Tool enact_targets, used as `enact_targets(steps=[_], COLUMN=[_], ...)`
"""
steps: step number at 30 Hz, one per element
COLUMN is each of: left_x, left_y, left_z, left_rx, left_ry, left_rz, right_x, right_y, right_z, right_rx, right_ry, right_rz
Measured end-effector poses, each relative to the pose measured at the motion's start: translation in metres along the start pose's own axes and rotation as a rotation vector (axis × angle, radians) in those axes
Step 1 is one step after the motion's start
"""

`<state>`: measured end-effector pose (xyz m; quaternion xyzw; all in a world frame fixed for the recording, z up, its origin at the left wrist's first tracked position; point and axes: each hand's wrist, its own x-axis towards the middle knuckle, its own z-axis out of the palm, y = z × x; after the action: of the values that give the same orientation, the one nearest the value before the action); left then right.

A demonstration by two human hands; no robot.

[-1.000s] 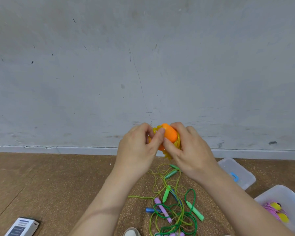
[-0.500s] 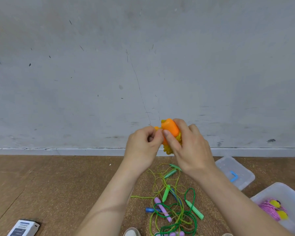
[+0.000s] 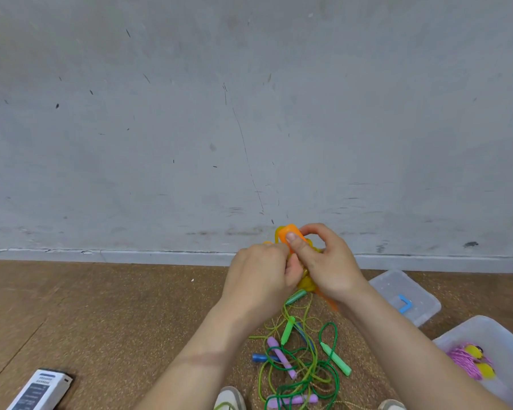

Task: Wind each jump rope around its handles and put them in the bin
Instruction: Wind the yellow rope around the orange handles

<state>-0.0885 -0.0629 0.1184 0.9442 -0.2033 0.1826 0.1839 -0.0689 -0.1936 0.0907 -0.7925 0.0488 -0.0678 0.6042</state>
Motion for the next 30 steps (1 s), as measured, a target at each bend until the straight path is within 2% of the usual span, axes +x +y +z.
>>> enact_targets(steps=[1,3,4,6,8,11,12,14,17,19,21,22,27,30], left_x=[-0.002,-0.004,-0.005,-0.005,0.000,0.011,0.014,0.015,0.015,0.017,0.018,0.018,0.018,0.014], left_y=[-0.001,-0.003,-0.005,-0.004,-0.004,-0.011,-0.013,-0.016,-0.023,-0.036,-0.046,-0.048,-0.051,-0.061], left_z=[0.001,0.013,0.020,0.029,0.029,0.013,0.009,0.006,0.011,0.015,0.016,0.015,0.010,0.009], left_rx=[0.013,-0.042,-0.191,-0.588,-0.838,-1.147,-1.237,-1.326,-1.185,-0.822,-0.437,-0.321,-0.218,-0.407], left_ry=[-0.025,-0.093,-0.121,-0.107,-0.042,0.022,0.030,-0.006,-0.123,-0.147,-0.192,-0.214,-0.320,-0.444], left_rz=[-0.003,-0.074,-0.170,-0.369,-0.506,-0.631,-0.655,-0.661,-0.591,-0.448,-0.308,-0.267,-0.183,-0.216], right_x=[0.000,-0.001,-0.003,-0.002,-0.001,0.000,0.000,0.001,0.000,-0.005,-0.008,-0.009,-0.007,-0.006], right_y=[-0.001,-0.005,-0.009,-0.015,-0.018,-0.016,-0.014,-0.009,-0.005,-0.007,-0.008,-0.008,-0.003,0.003], right_z=[-0.002,-0.007,-0.008,-0.009,-0.011,-0.020,-0.023,-0.026,-0.020,-0.014,-0.007,-0.005,0.003,0.005], right_rx=[-0.075,-0.388,-0.506,-0.487,-0.367,-0.320,-0.332,-0.380,-0.564,-0.692,-0.731,-0.731,-0.681,-0.637], right_ry=[0.014,0.093,0.142,0.156,-0.017,-0.301,-0.347,-0.336,-0.135,-0.047,-0.037,-0.043,-0.062,-0.110], right_rz=[0.001,-0.048,-0.106,-0.229,-0.283,-0.301,-0.293,-0.252,-0.265,-0.300,-0.278,-0.246,-0.165,-0.132])
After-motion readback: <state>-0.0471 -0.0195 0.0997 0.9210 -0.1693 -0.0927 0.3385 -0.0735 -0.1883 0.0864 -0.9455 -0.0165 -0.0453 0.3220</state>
